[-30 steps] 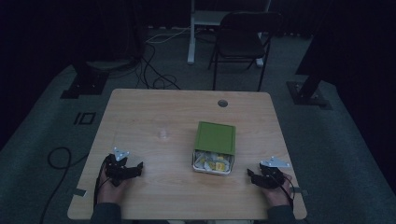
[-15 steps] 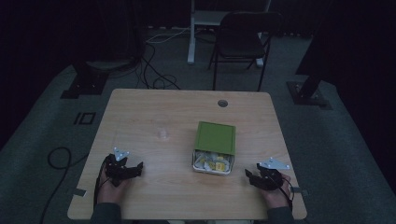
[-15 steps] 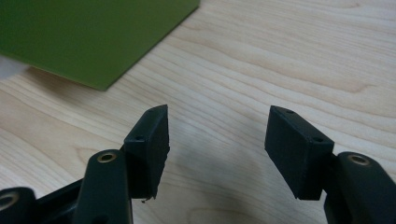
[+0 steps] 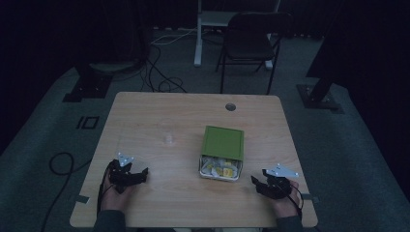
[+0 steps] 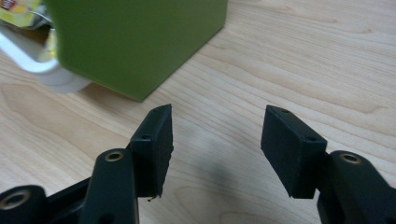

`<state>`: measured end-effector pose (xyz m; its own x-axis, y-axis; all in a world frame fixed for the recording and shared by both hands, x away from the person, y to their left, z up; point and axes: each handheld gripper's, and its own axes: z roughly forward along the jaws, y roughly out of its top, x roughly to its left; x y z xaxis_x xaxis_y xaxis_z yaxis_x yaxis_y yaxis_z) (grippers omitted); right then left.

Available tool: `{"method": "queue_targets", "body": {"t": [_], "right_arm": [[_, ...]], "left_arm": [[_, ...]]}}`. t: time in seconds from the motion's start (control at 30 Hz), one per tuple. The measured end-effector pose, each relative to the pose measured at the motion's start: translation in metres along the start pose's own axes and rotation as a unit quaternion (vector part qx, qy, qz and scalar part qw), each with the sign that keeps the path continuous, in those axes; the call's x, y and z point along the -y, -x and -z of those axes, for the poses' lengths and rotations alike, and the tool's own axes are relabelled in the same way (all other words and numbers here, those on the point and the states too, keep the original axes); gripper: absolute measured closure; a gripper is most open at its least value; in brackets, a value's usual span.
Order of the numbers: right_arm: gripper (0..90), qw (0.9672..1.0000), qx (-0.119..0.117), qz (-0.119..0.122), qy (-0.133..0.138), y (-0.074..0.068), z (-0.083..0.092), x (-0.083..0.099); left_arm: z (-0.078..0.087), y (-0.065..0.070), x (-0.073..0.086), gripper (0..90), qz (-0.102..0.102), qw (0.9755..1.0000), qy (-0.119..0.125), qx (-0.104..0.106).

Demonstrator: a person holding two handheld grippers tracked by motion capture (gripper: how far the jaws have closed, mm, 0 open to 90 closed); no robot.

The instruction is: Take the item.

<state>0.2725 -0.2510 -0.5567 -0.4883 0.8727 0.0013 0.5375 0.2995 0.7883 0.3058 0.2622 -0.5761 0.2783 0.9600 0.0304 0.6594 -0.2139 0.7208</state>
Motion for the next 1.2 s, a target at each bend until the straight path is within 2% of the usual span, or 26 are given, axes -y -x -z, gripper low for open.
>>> {"method": "queue_targets", "body": {"t": [0.33, 0.47, 0.53, 0.67, 0.77, 0.8, 1.0, 1.17, 1.2], "right_arm": [[51.8, 0.9995, -0.012, 0.021, 0.019, -0.015, 0.013, -0.005], [57.3, 0.9985, -0.028, 0.038, 0.027, -0.026, 0.019, -0.008], [57.3, 0.9985, -0.028, 0.038, 0.027, -0.026, 0.019, -0.008], [58.3, 0.9967, -0.044, 0.058, 0.034, -0.039, 0.022, -0.011], [58.3, 0.9965, -0.046, 0.060, 0.035, -0.041, 0.022, -0.012], [58.7, 0.9956, -0.057, 0.064, 0.038, -0.046, 0.022, -0.013], [64.1, 0.9920, -0.083, 0.086, 0.042, -0.057, 0.021, -0.017], [63.9, 0.9905, -0.091, 0.094, 0.044, -0.063, 0.018, -0.020], [61.4, 0.9893, -0.094, 0.101, 0.047, -0.068, 0.015, -0.024]], "left_arm": [[0.000, 0.000, 0.000, 11.3, 0.000, 1.0000, 0.000, 0.001], [0.000, 0.000, 0.000, 11.3, 0.000, 1.0000, 0.000, 0.000], [0.000, 0.000, 0.000, 11.3, 0.000, 1.0000, 0.000, 0.000], [0.000, 0.000, 0.000, 11.3, 0.000, 1.0000, 0.000, 0.000], [0.000, 0.000, 0.000, 11.3, 0.000, 1.0000, 0.000, 0.001], [0.000, 0.000, 0.000, 11.3, 0.000, 1.0000, 0.000, 0.000], [0.000, 0.000, 0.000, 11.3, 0.000, 1.0000, 0.000, 0.001], [0.000, 0.000, 0.000, 11.3, 0.000, 1.0000, 0.000, 0.000], [0.000, 0.000, 0.000, 11.3, 0.000, 1.0000, 0.000, 0.000]]}}
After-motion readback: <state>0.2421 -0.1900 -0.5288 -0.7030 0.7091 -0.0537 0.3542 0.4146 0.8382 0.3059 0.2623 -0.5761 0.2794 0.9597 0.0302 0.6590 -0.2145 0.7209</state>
